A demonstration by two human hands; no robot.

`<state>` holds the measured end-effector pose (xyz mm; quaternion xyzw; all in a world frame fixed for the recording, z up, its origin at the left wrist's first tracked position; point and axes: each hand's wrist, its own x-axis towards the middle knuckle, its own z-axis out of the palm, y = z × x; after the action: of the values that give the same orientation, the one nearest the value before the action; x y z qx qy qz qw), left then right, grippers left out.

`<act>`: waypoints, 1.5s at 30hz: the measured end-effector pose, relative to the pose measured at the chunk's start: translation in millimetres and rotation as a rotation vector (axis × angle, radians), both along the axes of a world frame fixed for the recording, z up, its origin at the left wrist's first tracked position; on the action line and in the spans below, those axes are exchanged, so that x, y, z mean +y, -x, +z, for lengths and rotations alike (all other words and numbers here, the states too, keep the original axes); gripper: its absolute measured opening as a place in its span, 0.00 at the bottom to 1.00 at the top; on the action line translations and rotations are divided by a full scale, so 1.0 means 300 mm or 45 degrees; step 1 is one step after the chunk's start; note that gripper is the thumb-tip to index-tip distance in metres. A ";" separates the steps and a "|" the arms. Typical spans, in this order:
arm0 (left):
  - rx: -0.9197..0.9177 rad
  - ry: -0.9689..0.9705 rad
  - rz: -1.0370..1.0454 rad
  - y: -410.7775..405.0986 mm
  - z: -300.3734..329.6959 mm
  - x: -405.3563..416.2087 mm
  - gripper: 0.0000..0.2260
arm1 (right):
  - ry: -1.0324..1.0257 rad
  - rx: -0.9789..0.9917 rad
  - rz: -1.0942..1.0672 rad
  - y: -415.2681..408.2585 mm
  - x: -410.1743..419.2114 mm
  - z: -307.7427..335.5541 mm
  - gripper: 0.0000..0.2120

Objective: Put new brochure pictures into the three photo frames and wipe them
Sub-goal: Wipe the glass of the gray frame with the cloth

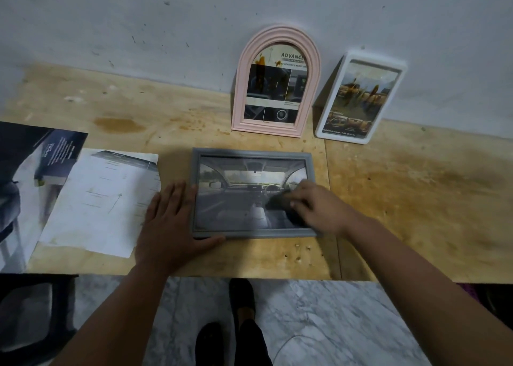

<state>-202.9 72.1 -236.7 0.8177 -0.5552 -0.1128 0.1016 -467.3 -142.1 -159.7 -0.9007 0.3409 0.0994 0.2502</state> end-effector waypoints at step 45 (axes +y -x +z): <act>0.024 -0.019 0.018 0.009 0.006 -0.004 0.57 | 0.245 -0.576 -0.256 -0.041 -0.022 -0.136 0.20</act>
<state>-205.7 70.8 -234.8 0.8212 -0.5476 -0.1241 0.1014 -455.1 -148.6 -200.5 -0.8812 0.3721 -0.1628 0.2419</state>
